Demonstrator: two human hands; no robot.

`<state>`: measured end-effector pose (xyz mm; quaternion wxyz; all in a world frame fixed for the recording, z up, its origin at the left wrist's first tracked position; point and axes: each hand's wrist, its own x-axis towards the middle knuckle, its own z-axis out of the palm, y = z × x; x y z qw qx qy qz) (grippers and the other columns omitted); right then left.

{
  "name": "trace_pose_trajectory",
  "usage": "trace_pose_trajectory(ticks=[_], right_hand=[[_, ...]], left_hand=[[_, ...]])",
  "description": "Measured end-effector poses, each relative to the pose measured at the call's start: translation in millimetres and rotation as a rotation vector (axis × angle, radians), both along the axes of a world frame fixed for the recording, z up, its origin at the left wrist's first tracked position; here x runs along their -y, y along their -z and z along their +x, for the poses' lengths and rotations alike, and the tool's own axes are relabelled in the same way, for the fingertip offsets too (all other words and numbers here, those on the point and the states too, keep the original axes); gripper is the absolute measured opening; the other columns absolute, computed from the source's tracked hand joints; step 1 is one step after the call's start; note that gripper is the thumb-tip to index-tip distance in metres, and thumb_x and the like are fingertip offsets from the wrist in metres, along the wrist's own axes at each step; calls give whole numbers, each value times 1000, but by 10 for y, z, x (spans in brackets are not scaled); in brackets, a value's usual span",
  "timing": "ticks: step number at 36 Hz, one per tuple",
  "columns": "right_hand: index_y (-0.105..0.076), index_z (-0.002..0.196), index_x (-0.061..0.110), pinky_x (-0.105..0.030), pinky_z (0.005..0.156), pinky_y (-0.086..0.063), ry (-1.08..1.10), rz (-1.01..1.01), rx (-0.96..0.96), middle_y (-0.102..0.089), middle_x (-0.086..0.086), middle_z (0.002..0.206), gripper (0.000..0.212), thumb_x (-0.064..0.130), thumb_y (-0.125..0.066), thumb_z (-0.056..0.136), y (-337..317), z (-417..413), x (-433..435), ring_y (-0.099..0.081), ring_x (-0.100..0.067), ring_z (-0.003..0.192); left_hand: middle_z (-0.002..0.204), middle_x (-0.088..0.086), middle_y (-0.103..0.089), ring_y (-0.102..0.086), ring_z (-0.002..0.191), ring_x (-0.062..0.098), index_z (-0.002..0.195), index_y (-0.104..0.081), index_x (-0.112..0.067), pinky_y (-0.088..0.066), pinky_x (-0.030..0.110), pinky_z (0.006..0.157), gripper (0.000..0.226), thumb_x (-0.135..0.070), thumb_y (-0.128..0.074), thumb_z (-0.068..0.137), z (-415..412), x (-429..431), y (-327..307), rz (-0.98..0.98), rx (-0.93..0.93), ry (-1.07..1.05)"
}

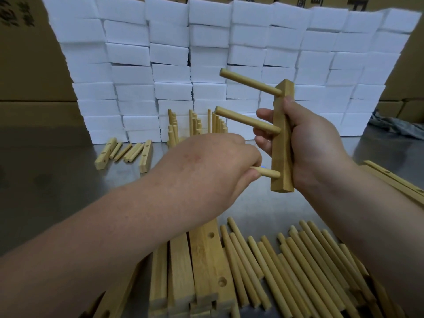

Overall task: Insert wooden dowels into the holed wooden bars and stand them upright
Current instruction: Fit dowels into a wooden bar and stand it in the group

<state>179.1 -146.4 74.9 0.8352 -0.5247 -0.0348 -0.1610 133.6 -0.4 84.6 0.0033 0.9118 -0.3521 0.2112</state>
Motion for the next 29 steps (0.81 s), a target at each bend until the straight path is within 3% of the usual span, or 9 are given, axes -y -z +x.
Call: trace_pose_trajectory(ticks=[10, 14, 18, 20, 23, 26, 29], right_hand=[[-59, 98, 7, -23, 49, -51, 11, 23, 21, -69, -2, 75, 22, 25, -47, 97, 17, -18, -35, -66, -17, 53], [-59, 98, 6, -25, 50, -51, 45, 44, 10, -69, -1, 76, 27, 27, -43, 98, 51, -2, -82, -66, -15, 54], [-58, 77, 13, -25, 54, -53, 142, 109, -18, -72, 2, 68, 31, 26, -40, 99, -15, 7, -6, -68, -13, 61], [-55, 81, 15, -26, 57, -53, 162, 153, -27, -73, 0, 73, 26, 25, -40, 99, -60, 19, 42, -70, -15, 66], [-52, 90, 16, -27, 63, -55, 164, 193, -47, -73, -2, 81, 17, 23, -39, 98, -99, 48, 79, -71, -16, 73], [-51, 88, 16, -29, 70, -56, 183, 225, -59, -72, -4, 84, 15, 22, -40, 98, -96, 59, 76, -71, -15, 73], [-48, 86, 17, -29, 73, -56, 190, 241, -85, -70, -3, 91, 14, 23, -43, 98, -65, 79, 55, -70, -15, 84]], left_hand=[[97, -10, -56, -51, 90, 7, 108, -60, -31, -41, 23, 75, 52, -47, -15, 86, 50, 20, 24, -12, 40, 2], [99, 0, -60, -53, 94, 21, 103, -69, -20, -41, 35, 77, 37, -47, -51, 85, 54, -58, -15, -288, 188, 102], [79, -2, -48, -46, 77, 13, 86, -60, -10, -35, 27, 68, 28, -37, -52, 84, 38, -161, -84, -623, 417, 93], [65, -8, -45, -43, 68, 9, 73, -52, -18, -34, 25, 59, 27, -44, -52, 82, 27, -172, -102, -751, 310, 13], [66, -11, -56, -51, 67, 2, 65, -56, -26, -34, 25, 52, 42, -67, -45, 71, 74, -138, -56, -768, 4, -190], [69, -15, -60, -53, 69, -2, 72, -63, -31, -41, 22, 58, 47, -71, -42, 61, 172, -117, 11, -656, -202, -227], [74, -20, -64, -56, 74, -6, 77, -68, -35, -44, 21, 61, 51, -74, -47, 52, 221, -125, 57, -676, -375, -198]])
